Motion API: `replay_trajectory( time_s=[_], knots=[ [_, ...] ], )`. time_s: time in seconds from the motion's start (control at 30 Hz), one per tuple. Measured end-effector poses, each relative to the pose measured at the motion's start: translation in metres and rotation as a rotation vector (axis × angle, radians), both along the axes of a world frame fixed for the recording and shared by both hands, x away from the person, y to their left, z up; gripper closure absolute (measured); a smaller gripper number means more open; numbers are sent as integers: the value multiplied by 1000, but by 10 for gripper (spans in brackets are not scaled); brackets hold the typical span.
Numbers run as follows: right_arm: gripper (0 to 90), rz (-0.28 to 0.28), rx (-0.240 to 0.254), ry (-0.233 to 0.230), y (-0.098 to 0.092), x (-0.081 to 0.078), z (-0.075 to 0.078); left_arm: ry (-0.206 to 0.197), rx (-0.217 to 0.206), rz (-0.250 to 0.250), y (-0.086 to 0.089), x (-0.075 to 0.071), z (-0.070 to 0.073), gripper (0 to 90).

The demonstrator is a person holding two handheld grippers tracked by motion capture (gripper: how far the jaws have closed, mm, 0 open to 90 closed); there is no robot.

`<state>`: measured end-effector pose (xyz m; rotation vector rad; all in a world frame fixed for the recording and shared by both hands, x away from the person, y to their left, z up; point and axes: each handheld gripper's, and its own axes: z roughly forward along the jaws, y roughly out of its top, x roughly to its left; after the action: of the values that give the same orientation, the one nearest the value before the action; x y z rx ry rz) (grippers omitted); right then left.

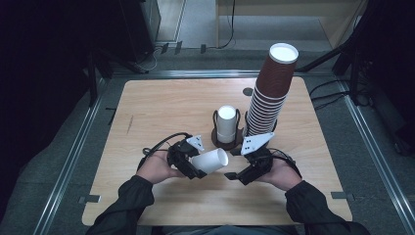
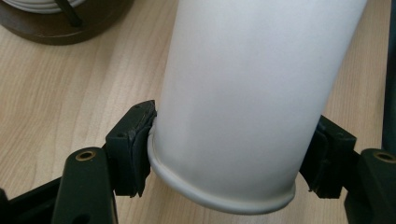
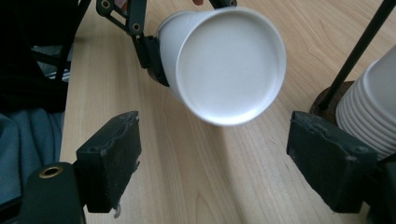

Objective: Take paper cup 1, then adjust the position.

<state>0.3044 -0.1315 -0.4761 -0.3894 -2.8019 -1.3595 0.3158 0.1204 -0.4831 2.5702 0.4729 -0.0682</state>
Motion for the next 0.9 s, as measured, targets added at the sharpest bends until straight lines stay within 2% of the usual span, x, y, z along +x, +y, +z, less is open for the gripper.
replay_trajectory(
  time_s=[0.07, 0.2, 0.37, 0.47, 0.5, 0.53, 0.63, 0.7, 0.9],
  knots=[
    [181, 9, -4, -2, 2, 0, 0, 16, -10, -22, -2, 0, -2, 291],
    [184, 32, -3, -17, 6, 1, 0, 29, -2, -42, -7, -1, -3, 293],
    [202, 52, -33, -11, 13, -1, -4, 40, 12, -73, -18, -3, -5, 291],
    [268, 78, -44, -28, 16, -1, -4, 53, 0, -90, -22, -3, -7, 292],
    [281, 82, -46, -38, 17, -1, -4, 56, 8, -91, -23, -3, -7, 292],
    [293, 84, -48, -28, 18, -2, -4, 57, 12, -93, -23, -3, -8, 291],
    [332, 100, -47, -34, 18, -2, -3, 43, 23, -113, -25, -5, -9, 287],
    [349, 108, -42, -17, 17, -2, -1, 18, 22, -128, -24, -8, -8, 275],
    [351, 115, -1, 14, 14, 0, 3, 10, -26, -106, -19, -9, -4, 228]
  ],
)
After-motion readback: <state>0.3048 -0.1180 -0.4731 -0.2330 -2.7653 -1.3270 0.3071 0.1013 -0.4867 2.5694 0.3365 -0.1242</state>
